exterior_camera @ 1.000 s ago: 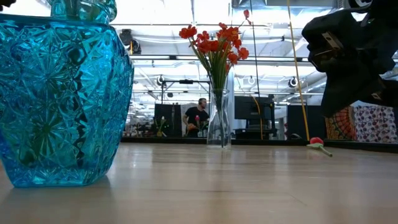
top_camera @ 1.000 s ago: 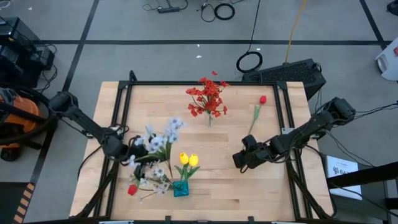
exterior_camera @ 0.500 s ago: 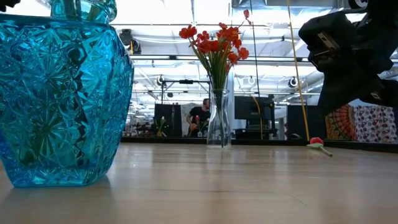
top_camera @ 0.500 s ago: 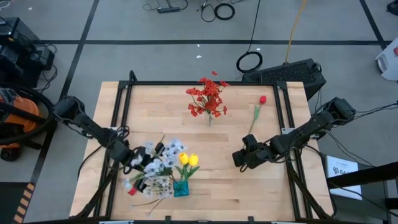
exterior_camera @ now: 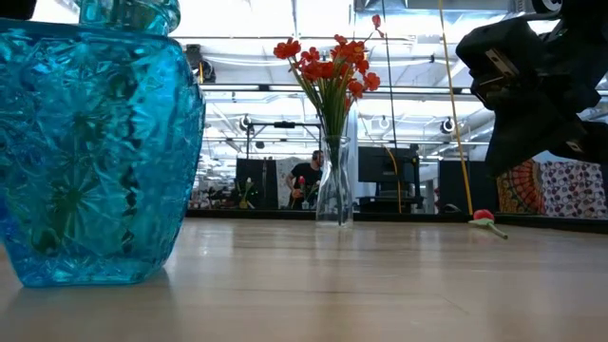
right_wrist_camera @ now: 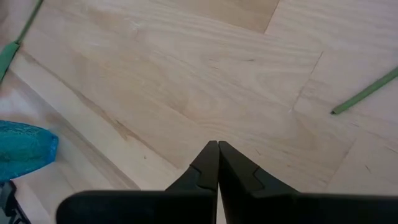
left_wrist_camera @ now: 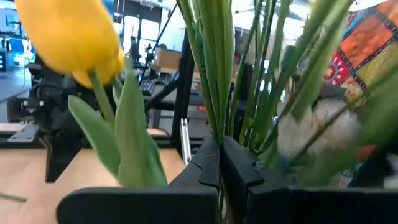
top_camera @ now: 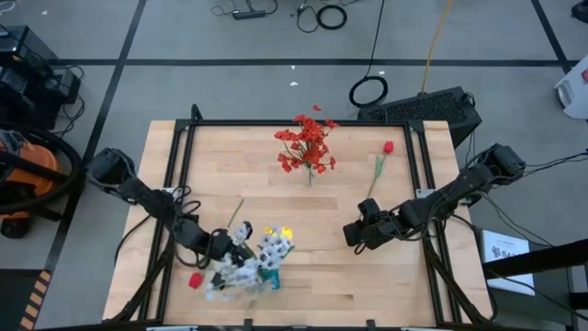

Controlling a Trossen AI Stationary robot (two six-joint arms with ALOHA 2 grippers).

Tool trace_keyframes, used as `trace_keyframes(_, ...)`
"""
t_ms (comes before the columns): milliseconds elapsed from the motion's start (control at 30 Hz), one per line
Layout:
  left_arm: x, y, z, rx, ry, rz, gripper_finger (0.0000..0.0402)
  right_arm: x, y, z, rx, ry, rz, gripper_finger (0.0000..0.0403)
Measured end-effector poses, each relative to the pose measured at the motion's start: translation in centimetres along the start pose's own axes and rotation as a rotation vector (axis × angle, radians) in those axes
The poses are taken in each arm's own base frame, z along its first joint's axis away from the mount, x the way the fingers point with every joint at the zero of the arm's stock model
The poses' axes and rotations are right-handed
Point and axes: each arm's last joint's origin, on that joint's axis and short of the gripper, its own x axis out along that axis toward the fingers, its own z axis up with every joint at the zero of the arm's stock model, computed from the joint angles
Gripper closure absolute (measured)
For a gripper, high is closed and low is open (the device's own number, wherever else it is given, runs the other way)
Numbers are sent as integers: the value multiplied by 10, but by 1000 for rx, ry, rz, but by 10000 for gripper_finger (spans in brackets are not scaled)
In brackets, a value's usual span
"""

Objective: Sort flowers into vase by color
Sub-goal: Put the white flowers into the blue flower vase, then put the top red tulip into the transparent flower vase

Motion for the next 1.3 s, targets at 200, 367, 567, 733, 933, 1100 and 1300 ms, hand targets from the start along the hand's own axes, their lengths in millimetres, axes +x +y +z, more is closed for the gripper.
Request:
trace_keyframes(200,2,1,-9,8,36,10,386,0,0,0,7,1,0,403)
trace_keyframes(367,2,3,-15,18,94,45,359,0,0,0,7,3,0,403)
trace_keyframes(567,0,5,-24,-50,183,94,335,0,0,0,13,4,0,403)
trace_keyframes(733,-1,6,-28,-40,224,102,327,0,0,0,25,4,0,403)
trace_keyframes(933,-2,5,-24,-40,225,102,326,0,0,0,34,4,0,403)
trace_keyframes(1100,-6,5,-14,-36,215,101,326,0,0,0,52,5,0,403)
trace_keyframes(1300,-17,7,-5,-13,301,116,326,0,0,0,54,5,0,403)
